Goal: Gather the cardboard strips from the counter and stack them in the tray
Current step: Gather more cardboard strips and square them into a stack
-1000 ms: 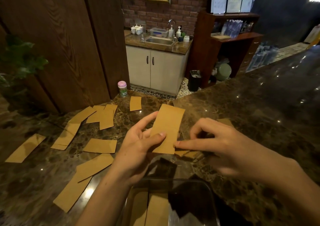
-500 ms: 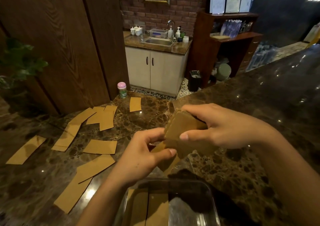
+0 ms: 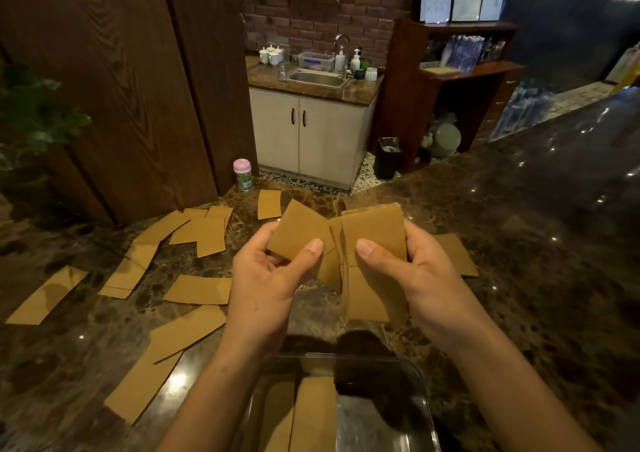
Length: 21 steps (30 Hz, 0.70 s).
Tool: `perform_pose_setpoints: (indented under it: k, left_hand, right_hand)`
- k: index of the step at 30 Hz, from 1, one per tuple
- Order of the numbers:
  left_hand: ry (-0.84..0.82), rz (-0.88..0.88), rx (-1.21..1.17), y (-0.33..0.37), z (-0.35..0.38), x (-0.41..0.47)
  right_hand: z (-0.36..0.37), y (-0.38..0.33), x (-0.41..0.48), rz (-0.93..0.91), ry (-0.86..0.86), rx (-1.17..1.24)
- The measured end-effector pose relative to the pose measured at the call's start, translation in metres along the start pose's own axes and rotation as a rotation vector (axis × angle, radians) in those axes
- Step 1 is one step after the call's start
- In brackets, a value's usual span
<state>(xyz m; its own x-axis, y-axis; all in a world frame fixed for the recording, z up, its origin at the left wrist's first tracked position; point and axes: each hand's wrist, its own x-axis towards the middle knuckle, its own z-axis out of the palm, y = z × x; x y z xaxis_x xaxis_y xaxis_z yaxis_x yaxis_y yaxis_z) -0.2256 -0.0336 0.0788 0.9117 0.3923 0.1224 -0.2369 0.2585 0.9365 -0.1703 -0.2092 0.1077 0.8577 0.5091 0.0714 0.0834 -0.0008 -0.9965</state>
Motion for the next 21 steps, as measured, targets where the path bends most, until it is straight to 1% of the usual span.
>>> perform_pose_setpoints:
  k: [3,5,7,9,11,13,15,17,19,20,21]
  left_hand:
    - [-0.085,0.027,0.121,0.0,-0.001,0.0]
    - [-0.143,0.016,0.12,0.002,0.003,-0.002]
    - [-0.173,-0.049,0.094,0.004,0.012,-0.006]
    - [-0.152,-0.167,0.02,0.001,0.02,-0.011]
    - [-0.166,-0.287,-0.141,-0.002,0.024,-0.018]
    - [-0.197,-0.371,-0.237,-0.006,0.024,-0.023]
    - [-0.246,-0.395,-0.182,-0.002,0.02,-0.026]
    - [-0.288,-0.37,-0.087,-0.009,0.012,-0.031]
    - [-0.281,-0.37,-0.019,-0.01,0.005,-0.04]
    - [-0.265,-0.384,-0.024,-0.011,0.006,-0.039]
    - [-0.284,-0.4,-0.049,-0.016,0.004,-0.04]
  right_hand:
    - [0.0,0.004,0.002,0.012,-0.038,0.105]
    - [0.003,0.008,0.002,0.012,-0.041,0.194]
    - [0.011,0.013,-0.001,0.021,-0.043,0.278]
    - [0.023,0.021,-0.004,0.009,-0.047,0.279]
    - [0.033,0.029,-0.004,-0.031,-0.036,0.175]
    - [0.035,0.035,-0.005,-0.103,-0.019,-0.064]
    - [0.033,0.04,-0.006,-0.174,0.025,-0.298]
    - [0.029,0.044,-0.013,-0.237,0.035,-0.338]
    - [0.022,0.047,-0.026,-0.252,-0.024,-0.41]
    - [0.018,0.049,-0.035,-0.238,-0.092,-0.456]
    - [0.016,0.047,-0.043,-0.195,-0.179,-0.481]
